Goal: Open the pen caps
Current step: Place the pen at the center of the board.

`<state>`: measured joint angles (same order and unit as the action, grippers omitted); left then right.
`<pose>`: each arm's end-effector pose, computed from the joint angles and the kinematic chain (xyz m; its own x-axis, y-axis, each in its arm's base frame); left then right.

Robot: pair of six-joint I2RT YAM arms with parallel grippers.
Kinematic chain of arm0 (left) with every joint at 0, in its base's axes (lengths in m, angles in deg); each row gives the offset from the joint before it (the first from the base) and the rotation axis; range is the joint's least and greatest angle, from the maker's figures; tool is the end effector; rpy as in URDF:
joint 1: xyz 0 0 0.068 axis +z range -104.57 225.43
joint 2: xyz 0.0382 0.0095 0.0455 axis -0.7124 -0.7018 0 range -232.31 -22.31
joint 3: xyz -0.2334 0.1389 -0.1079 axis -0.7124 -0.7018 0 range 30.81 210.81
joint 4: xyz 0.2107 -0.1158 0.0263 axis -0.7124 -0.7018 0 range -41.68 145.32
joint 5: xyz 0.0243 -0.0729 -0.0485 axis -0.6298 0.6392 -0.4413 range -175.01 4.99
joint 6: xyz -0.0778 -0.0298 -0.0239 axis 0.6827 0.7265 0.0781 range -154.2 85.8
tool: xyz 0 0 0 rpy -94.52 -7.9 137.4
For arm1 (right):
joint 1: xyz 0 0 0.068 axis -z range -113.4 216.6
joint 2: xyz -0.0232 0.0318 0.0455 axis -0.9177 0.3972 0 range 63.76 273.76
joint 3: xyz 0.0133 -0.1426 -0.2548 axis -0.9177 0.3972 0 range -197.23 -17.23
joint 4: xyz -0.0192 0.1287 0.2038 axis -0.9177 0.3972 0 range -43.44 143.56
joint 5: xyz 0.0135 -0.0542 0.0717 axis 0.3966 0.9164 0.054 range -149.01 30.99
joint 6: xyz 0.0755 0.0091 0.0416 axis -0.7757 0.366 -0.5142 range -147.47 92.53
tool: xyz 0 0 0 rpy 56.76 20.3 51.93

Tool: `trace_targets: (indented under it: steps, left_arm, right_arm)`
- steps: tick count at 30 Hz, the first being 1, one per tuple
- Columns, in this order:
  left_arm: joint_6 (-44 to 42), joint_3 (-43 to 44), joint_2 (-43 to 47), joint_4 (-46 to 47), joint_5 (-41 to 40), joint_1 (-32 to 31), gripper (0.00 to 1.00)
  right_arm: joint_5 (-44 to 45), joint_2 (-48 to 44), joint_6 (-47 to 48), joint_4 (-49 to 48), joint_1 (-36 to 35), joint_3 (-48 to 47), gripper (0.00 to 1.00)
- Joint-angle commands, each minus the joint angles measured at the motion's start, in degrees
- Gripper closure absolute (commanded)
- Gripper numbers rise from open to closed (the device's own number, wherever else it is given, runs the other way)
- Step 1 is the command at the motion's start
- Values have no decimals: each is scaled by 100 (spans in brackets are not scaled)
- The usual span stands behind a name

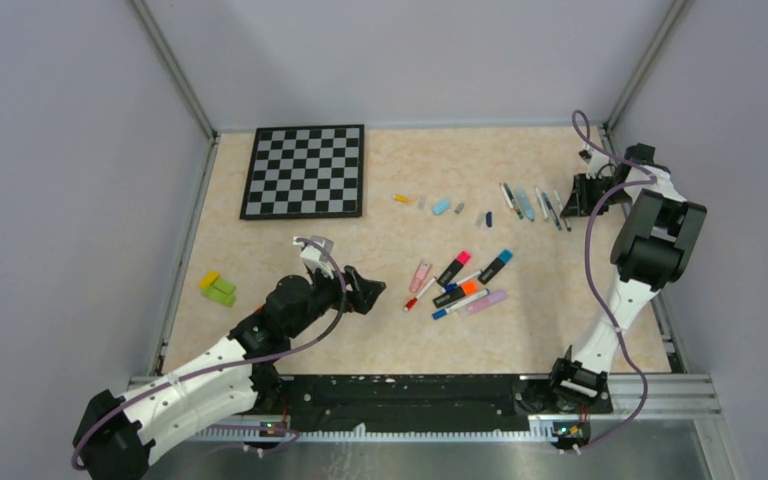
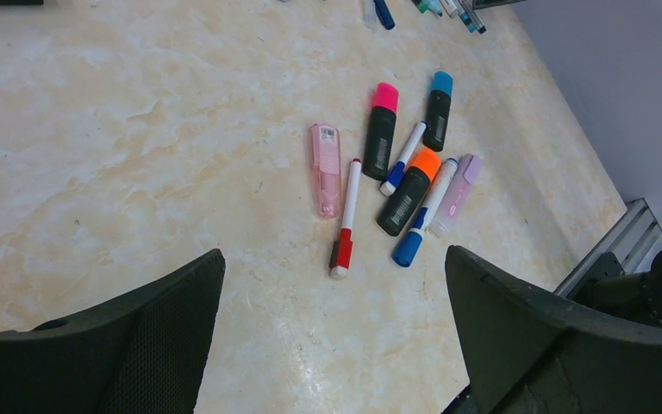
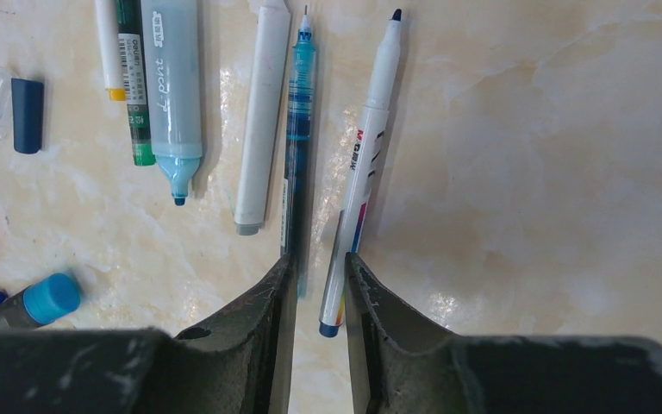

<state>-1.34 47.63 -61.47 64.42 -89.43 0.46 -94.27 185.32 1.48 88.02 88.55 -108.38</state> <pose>0.1288 -0.1202 0.2288 -0.4896 -0.2756 -0.8272 0.4594 0.7249 -0.5134 0.4195 -0.1215 0.1642 -0.8384 -0.0882 -0.5379 -0.3053 0.8935 0.3294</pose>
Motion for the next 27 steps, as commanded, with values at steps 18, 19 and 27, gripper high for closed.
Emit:
trace_targets:
  steps: [18, 19, 27]
  left_arm:
    - [-12, 85, -39, 329, 56, 23, 1]
    - [-16, 97, -50, 327, 56, 23, 1]
    - [-8, 85, -114, 362, 62, 23, 1]
  right_arm:
    - [735, -275, -214, -330, -18, -400, 74]
    - [760, -236, -214, -324, -17, -442, 73]
    - [710, -12, -224, -207, -21, -662, 73]
